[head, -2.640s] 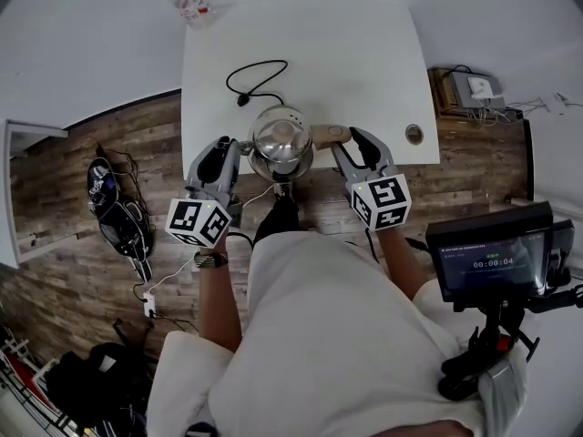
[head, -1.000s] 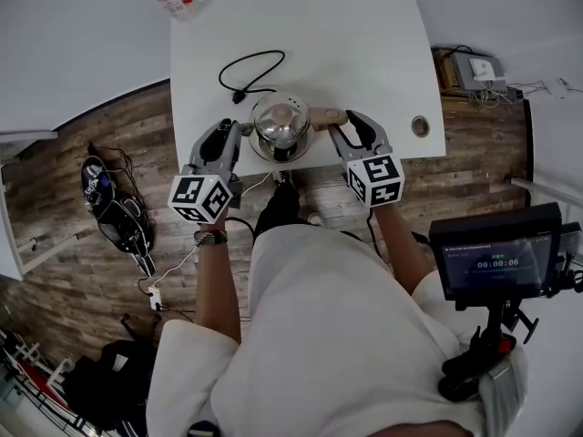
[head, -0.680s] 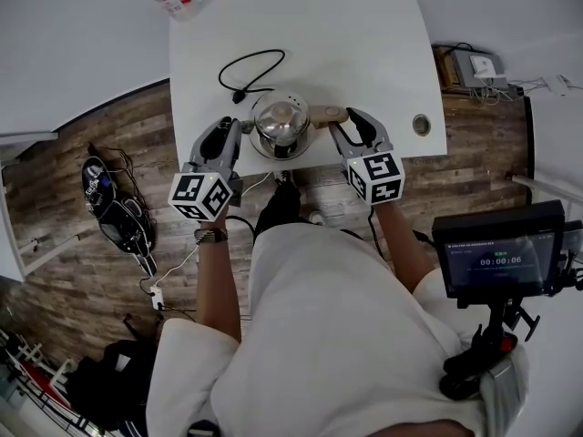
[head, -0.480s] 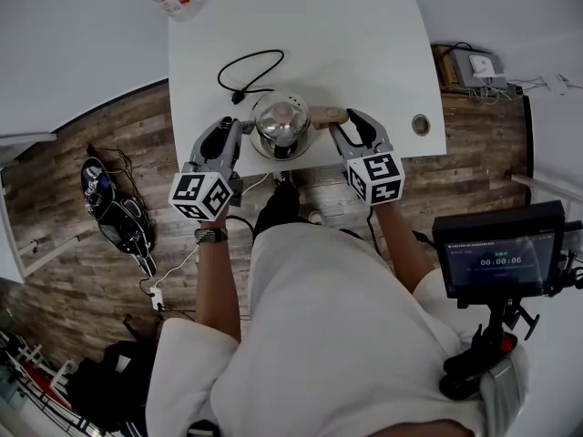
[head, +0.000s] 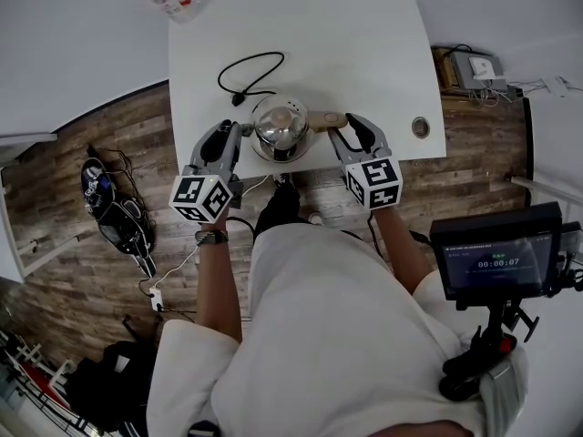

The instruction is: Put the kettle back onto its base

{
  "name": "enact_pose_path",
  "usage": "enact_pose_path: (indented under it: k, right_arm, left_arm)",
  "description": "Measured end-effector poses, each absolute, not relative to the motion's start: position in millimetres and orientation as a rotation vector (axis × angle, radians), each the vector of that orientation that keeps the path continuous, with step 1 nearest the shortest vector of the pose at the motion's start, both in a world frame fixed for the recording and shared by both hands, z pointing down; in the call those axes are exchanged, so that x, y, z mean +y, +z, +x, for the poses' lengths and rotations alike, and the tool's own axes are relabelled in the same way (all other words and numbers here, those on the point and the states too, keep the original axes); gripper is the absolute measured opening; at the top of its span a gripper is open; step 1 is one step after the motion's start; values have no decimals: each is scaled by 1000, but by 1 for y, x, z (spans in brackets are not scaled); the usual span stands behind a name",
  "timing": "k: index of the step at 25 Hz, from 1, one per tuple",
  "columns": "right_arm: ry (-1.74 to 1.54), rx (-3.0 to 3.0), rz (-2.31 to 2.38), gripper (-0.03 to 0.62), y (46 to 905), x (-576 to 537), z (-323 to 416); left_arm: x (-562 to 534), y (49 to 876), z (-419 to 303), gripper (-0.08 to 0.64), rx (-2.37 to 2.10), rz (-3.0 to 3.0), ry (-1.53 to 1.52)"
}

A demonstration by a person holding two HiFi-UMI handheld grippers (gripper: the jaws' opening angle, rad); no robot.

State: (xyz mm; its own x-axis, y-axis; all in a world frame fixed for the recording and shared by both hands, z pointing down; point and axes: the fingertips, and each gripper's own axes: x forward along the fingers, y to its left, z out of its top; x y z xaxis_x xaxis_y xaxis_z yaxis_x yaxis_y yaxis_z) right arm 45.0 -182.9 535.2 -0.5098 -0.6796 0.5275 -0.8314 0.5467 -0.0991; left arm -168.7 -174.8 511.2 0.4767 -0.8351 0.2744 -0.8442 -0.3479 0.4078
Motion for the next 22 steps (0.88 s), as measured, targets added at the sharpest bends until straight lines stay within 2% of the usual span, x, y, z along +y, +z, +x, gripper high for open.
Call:
enact_pose_path:
  k: [22]
  right_arm:
    - [476,-2366,1206,173,540,-172,39]
  left_arm:
    - [-170,519,-177,74,-1406,2208,20]
